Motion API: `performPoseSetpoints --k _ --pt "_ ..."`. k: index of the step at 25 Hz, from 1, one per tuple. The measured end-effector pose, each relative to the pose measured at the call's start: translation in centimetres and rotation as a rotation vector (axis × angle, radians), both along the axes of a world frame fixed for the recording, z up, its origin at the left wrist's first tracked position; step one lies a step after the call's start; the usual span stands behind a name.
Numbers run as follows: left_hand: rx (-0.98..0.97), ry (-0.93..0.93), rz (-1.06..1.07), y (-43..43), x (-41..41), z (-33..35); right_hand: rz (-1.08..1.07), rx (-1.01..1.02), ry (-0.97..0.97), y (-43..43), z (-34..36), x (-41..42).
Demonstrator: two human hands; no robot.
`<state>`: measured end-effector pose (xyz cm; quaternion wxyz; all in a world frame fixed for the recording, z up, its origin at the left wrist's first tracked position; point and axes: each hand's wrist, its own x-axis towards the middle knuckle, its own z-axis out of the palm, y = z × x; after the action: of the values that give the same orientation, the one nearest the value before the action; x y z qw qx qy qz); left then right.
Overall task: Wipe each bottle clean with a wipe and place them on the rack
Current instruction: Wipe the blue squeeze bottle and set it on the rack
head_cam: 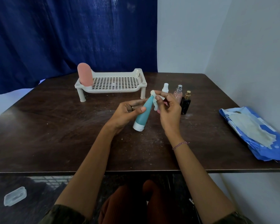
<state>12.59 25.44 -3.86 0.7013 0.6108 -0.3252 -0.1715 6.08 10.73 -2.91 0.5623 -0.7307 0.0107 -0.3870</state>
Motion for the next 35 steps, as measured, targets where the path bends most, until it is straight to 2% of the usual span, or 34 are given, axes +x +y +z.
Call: performPoseSetpoints --k 7,15,21,24,28,32,34,35 --pt "-0.034 -0.070 0.171 -0.2 0.4 -0.3 0.080 -0.024 0.115 0.0 -0.8 0.7" --pt "-0.068 -0.124 0.433 -0.2 0.8 0.0 0.226 0.097 0.216 -0.2 -1.2 1.0" --pt "-0.012 -0.176 0.573 0.0 1.1 -0.1 0.214 0.296 0.309 -0.2 -1.1 0.8" --pt "0.005 -0.197 0.618 0.1 1.3 -0.2 0.189 0.416 0.420 -0.2 -1.0 0.7" --pt "0.002 -0.209 0.645 0.1 1.3 -0.2 0.342 0.594 0.549 -0.5 -0.7 0.6" --pt "0.027 -0.215 0.668 0.2 1.4 -0.2 0.448 0.496 0.623 -0.3 -0.7 0.5" --pt "0.039 -0.223 0.685 0.1 1.4 -0.2 0.408 0.398 0.594 -0.1 -1.0 0.5" --pt "0.048 -0.229 0.695 0.1 1.3 -0.2 0.347 0.287 0.566 -0.2 -1.2 0.6"
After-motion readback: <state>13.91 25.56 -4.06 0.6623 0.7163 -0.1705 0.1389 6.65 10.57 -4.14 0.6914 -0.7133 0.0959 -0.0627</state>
